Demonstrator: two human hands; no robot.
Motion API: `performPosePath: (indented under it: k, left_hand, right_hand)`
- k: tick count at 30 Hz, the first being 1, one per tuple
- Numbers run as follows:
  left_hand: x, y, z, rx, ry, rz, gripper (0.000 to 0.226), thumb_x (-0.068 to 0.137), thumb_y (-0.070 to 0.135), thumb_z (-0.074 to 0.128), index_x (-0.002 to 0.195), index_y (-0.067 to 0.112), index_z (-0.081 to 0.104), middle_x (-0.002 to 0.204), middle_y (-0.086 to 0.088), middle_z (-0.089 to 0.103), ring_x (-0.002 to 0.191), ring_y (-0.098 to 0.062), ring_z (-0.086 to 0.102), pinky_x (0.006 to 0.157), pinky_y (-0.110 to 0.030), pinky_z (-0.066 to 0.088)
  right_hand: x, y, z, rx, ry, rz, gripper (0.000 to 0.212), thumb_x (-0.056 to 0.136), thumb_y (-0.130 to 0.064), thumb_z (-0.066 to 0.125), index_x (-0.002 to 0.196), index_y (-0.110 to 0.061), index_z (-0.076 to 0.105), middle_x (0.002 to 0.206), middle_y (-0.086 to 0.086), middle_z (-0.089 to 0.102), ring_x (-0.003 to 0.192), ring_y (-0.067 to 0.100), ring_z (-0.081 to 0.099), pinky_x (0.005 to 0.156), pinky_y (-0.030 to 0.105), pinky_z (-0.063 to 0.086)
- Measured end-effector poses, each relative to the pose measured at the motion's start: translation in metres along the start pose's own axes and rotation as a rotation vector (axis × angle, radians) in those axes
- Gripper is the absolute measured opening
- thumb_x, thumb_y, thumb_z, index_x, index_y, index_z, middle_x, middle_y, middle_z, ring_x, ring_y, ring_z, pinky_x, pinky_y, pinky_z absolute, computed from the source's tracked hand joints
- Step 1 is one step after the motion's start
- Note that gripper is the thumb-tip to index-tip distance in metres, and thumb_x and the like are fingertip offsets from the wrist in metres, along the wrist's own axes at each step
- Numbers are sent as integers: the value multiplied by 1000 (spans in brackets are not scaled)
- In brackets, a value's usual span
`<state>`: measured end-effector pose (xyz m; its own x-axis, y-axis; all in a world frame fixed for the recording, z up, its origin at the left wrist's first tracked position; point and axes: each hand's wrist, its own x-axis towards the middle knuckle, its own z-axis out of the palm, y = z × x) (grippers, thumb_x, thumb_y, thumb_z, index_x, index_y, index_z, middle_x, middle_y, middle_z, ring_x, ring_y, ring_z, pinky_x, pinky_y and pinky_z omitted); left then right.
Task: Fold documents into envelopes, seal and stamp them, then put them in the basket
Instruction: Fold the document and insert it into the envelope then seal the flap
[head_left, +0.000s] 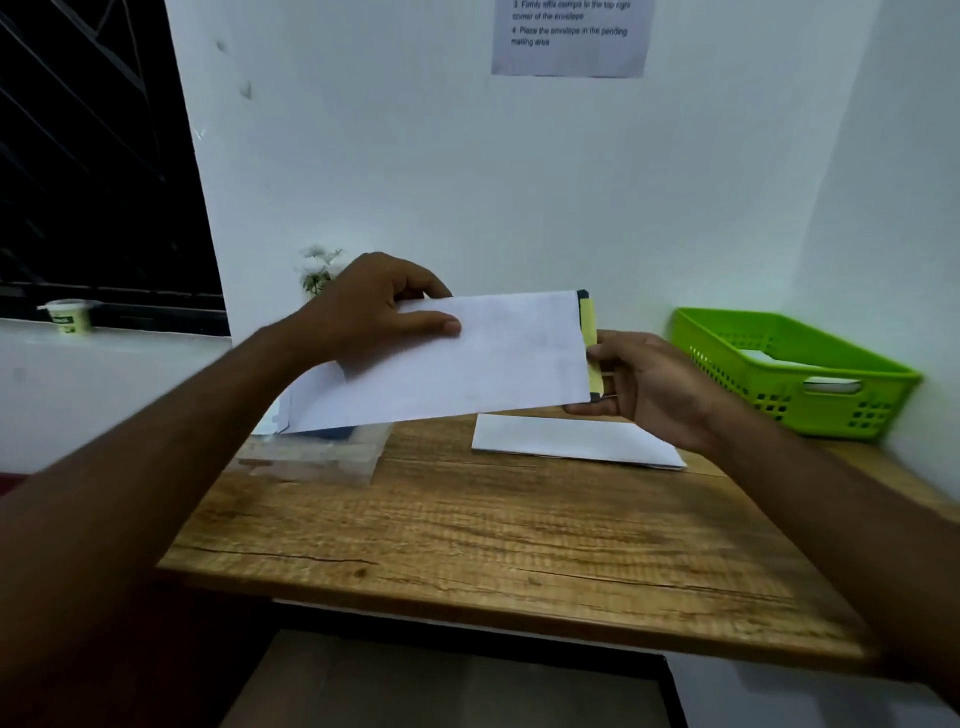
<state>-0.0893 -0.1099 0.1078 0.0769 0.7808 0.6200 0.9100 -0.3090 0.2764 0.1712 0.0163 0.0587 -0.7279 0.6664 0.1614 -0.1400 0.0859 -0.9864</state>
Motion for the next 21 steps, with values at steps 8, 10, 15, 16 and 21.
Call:
performPosePath:
  k: [8,10,15,16,21]
  left_hand:
    - [24,-25,36,5,-83,-48,52,65,69,62,94,27,73,83,2,72,73,-8,64,61,-22,46]
    - [29,-30,45,35,-87,-58,56,65,73,57,95,29,73,84,3,72,75,-12,65,66,-33,50]
    - [35,-34,78,261,-130,-64,91,64,83,49,136,28,47,131,3,59,120,-17,54,103,-41,38]
    - [34,-31,85,347,-155,-44,104,60,88,46,144,28,34,142,3,48,130,-17,44,110,-45,26]
    - [30,-17,117,506,-155,104,128,53,85,61,151,24,6,155,-1,22,143,-19,19,114,-60,-3]
  right_hand:
    - [17,14,-27,-61,-19,-10,39,75,-23,72,113,-12,70,98,5,74,78,15,70,67,35,59]
    - [21,18,-30,-93,28,3,42,69,-26,76,109,-14,71,96,4,75,77,14,70,65,34,59]
    - [31,37,-30,-121,254,-64,26,85,-12,71,110,-8,71,92,8,76,73,19,71,68,38,61]
    - [32,39,-30,-121,273,-74,27,85,-13,71,111,-6,70,95,11,76,75,21,71,71,40,61]
    - [32,48,-29,-155,286,-109,20,86,-13,70,106,-8,71,97,13,76,84,28,70,78,47,58]
